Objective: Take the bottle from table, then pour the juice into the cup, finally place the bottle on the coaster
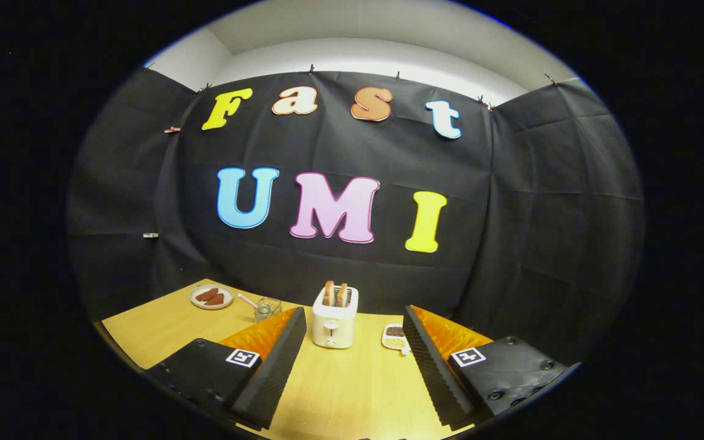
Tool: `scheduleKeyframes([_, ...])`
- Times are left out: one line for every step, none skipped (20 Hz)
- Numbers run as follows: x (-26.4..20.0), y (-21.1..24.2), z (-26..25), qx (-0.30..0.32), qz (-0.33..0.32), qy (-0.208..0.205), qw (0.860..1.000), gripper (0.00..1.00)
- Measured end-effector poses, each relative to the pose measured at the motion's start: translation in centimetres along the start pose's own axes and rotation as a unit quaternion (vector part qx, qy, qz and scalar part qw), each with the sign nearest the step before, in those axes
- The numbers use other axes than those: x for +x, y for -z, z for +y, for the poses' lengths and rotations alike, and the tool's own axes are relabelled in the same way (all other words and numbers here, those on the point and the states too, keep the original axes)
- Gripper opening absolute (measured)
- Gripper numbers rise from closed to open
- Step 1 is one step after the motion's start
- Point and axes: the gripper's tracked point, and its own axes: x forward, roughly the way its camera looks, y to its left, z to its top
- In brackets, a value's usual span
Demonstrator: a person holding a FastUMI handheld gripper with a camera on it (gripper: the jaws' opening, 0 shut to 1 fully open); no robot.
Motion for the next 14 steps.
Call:
scheduleKeyframes([-1.2,0.2,-0.5,-0.001,0.004,0.01,1.0,0.97])
scheduleKeyframes([-2.4,0.3,-0.9,-0.001,0.007,0.022,1.0,0.97])
scheduleKeyframes([-3.3,0.3,-1.4,-0.001,0.009,0.033,0.999,0.97])
scheduleKeyframes([-4.3,0.3,-1.7,0.001,0.01,0.042,0.999,0.97])
scheduleKeyframes([-4.9,0.3,-1.9,0.005,0.012,0.049,0.999,0.97])
scheduleKeyframes([-5.5,0.4,-1.9,0.007,0.014,0.052,0.999,0.97])
scheduleKeyframes([-5.9,0.2,-1.9,0.005,0.012,0.056,0.998,0.97])
scheduleKeyframes([-6.2,-0.1,-2.0,0.001,0.009,0.059,0.998,0.97])
scheduleKeyframes([-6.2,-0.5,-2.0,-0.005,0.006,0.059,0.998,0.97])
scheduleKeyframes([-6.2,-0.7,-2.0,-0.008,0.005,0.059,0.998,0.97])
scheduleKeyframes([-6.0,-1.0,-1.9,-0.008,0.002,0.057,0.998,0.97])
scheduleKeyframes([-5.8,-1.4,-1.7,-0.005,-0.002,0.054,0.999,0.97])
scheduleKeyframes([-5.6,-1.7,-1.4,0.0,-0.006,0.05,0.999,0.97])
scheduleKeyframes([-5.4,-1.7,-1.1,0.004,-0.008,0.044,0.999,0.97])
